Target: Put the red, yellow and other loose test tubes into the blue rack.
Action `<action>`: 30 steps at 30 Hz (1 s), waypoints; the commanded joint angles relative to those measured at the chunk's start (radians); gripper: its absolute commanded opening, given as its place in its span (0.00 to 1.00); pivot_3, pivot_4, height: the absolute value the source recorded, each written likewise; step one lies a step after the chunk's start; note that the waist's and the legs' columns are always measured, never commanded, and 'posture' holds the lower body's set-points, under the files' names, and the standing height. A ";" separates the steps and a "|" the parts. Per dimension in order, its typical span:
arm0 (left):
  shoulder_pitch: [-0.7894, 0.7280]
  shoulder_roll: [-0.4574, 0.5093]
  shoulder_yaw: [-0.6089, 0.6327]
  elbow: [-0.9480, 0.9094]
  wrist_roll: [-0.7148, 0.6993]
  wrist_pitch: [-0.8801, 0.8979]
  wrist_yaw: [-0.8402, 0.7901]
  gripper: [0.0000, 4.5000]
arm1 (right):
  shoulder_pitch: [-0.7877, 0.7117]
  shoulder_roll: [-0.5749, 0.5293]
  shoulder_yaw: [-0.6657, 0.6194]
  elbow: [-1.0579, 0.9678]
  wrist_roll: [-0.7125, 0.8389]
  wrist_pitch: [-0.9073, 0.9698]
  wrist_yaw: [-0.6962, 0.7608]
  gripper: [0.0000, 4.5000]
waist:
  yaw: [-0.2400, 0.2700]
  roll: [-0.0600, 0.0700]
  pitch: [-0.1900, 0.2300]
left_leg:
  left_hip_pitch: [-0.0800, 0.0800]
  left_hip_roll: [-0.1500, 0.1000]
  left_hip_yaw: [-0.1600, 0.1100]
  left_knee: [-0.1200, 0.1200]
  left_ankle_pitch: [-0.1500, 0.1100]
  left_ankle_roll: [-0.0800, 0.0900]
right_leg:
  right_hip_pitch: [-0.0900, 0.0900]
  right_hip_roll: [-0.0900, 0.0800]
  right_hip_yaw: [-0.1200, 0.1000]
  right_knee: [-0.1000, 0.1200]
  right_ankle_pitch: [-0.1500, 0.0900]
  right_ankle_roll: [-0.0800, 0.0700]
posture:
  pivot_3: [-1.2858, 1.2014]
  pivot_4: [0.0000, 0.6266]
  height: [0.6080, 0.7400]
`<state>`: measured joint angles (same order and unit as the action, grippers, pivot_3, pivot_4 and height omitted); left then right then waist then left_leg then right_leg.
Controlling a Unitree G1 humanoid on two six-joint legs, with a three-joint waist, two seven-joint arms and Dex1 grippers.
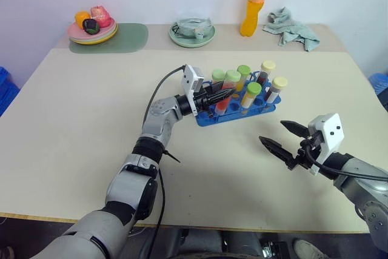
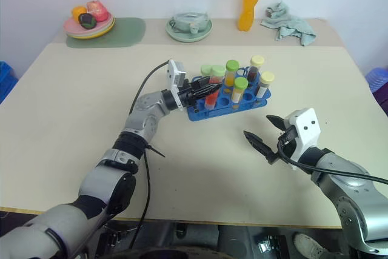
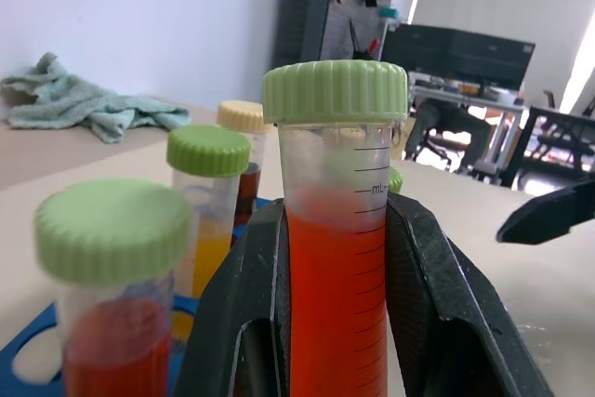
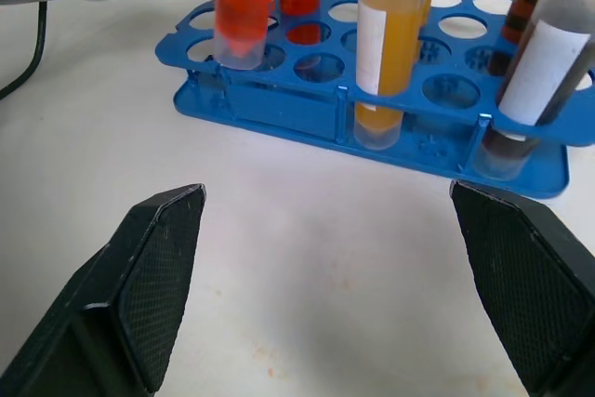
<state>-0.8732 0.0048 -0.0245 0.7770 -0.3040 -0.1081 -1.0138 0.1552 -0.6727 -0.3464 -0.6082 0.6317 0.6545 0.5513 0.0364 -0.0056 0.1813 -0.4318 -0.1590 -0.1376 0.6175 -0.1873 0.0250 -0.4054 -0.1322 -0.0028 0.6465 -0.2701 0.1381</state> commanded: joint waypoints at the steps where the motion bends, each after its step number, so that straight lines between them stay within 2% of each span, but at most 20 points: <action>1: -0.025 -0.017 -0.002 0.053 0.036 -0.067 0.026 0.17 | -0.005 0.001 -0.032 -0.037 0.003 -0.025 -0.005 0.96 | 0.001 0.000 0.000 | 0.000 0.000 0.000 0.000 0.000 0.000 | 0.000 0.000 0.000 0.000 0.000 0.000 | 0.52 0.24 0.99; 11: -0.030 -0.018 -0.012 0.141 0.123 -0.205 0.100 0.17 | 0.011 -0.015 -0.052 -0.039 0.003 -0.025 0.004 0.96 | 0.001 0.000 0.000 | 0.001 0.000 0.000 0.001 0.000 0.000 | 0.001 0.001 0.000 0.001 0.000 0.000 | 0.52 0.24 0.99; 25: 0.019 -0.074 0.016 0.072 0.063 -0.149 0.099 0.17 | -0.047 -0.033 -0.031 -0.008 -0.010 -0.014 0.011 0.96 | 0.002 0.000 -0.001 | 0.003 0.000 0.000 0.002 0.000 0.000 | 0.004 0.002 0.000 0.001 0.000 0.001 | 0.52 0.24 0.99; 30: 0.030 -0.079 0.015 0.053 0.048 -0.119 0.081 0.17 | -0.023 -0.018 -0.036 -0.019 -0.020 -0.022 0.008 0.96 | 0.003 0.000 -0.001 | 0.002 0.000 0.000 0.002 -0.001 0.001 | 0.004 0.002 0.000 0.000 0.000 0.001 | 0.52 0.24 0.99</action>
<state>-0.8565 -0.0664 -0.0083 0.8468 -0.2466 -0.2448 -0.9178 0.1215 -0.6941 -0.3646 -0.6027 0.6113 0.6473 0.5582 0.0390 -0.0059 0.1807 -0.4293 -0.1590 -0.1377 0.6197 -0.1878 0.0259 -0.4017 -0.1298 -0.0030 0.6470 -0.2699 0.1393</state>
